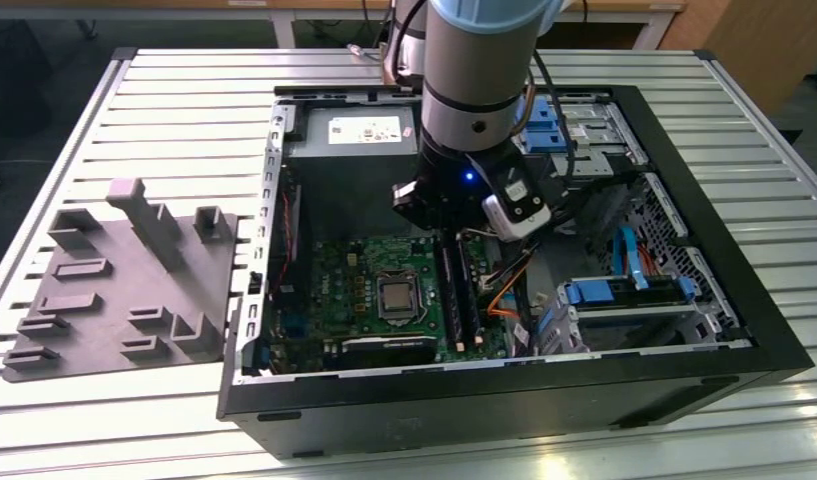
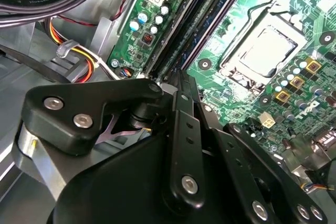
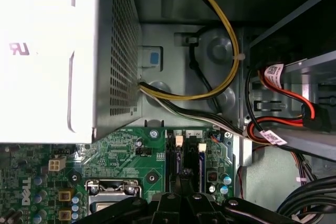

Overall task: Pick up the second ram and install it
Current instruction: 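Press down the second ram until it locks into place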

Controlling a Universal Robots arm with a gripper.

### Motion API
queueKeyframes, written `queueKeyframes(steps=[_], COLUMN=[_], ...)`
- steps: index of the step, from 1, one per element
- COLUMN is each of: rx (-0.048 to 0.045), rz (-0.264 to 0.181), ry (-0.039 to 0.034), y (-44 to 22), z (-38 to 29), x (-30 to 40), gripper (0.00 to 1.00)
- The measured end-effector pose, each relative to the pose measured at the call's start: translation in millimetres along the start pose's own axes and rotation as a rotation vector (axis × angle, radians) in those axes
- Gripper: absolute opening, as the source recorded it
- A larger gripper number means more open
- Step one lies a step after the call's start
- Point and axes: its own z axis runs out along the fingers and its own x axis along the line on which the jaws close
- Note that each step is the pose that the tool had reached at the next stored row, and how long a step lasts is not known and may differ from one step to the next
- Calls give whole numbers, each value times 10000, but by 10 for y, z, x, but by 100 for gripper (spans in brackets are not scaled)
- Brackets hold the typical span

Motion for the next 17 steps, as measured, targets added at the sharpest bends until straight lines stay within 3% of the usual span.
queueKeyframes(steps=[17], rx=[3], rz=[88], ry=[-4], y=[26], z=[7], x=[-13], gripper=[11])
